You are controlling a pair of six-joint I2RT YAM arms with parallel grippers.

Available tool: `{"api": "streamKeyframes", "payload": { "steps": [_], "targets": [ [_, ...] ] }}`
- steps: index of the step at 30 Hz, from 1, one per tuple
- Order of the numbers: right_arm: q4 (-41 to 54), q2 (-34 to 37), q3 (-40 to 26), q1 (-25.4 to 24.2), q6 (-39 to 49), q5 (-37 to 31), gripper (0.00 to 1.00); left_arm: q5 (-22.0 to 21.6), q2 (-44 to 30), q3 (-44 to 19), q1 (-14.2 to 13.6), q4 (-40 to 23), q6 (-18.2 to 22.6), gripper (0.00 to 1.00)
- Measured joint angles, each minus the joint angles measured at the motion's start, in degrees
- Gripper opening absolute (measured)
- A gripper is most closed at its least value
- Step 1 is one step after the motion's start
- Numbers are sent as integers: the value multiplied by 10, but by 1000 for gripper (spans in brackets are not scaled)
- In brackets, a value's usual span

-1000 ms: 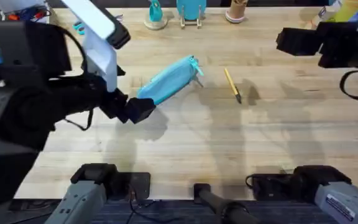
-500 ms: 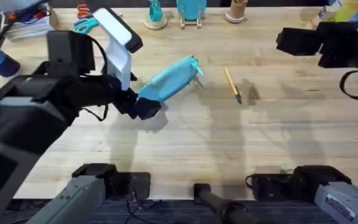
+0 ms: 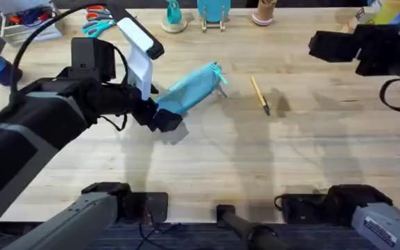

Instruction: Unzip the bag, pick up the pens from the table one at a time and place them inside, then zip the bag closed.

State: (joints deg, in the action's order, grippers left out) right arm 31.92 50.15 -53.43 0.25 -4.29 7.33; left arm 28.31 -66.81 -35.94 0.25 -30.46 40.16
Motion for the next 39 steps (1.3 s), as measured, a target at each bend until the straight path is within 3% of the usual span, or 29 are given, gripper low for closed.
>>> {"api": "streamKeyframes", "payload": {
  "steps": [10,12,18,22,23,33,39],
  "targets": [
    [0,0,0,0,0,0,996,22,0,0,0,21,0,997],
    [0,0,0,0,0,0,996,22,0,0,0,24,1,936],
    [0,0,0,0,0,0,995,24,0,0,0,24,1,589],
    [0,0,0,0,0,0,996,22,0,0,0,26,4,108],
    [0,0,0,0,0,0,996,21,0,0,0,27,4,61],
    [1,0,0,0,-1,3,996,21,0,0,0,26,4,40],
    [-1,1,0,0,-4,63,996,21,0,0,0,26,4,41]
  ]
}}
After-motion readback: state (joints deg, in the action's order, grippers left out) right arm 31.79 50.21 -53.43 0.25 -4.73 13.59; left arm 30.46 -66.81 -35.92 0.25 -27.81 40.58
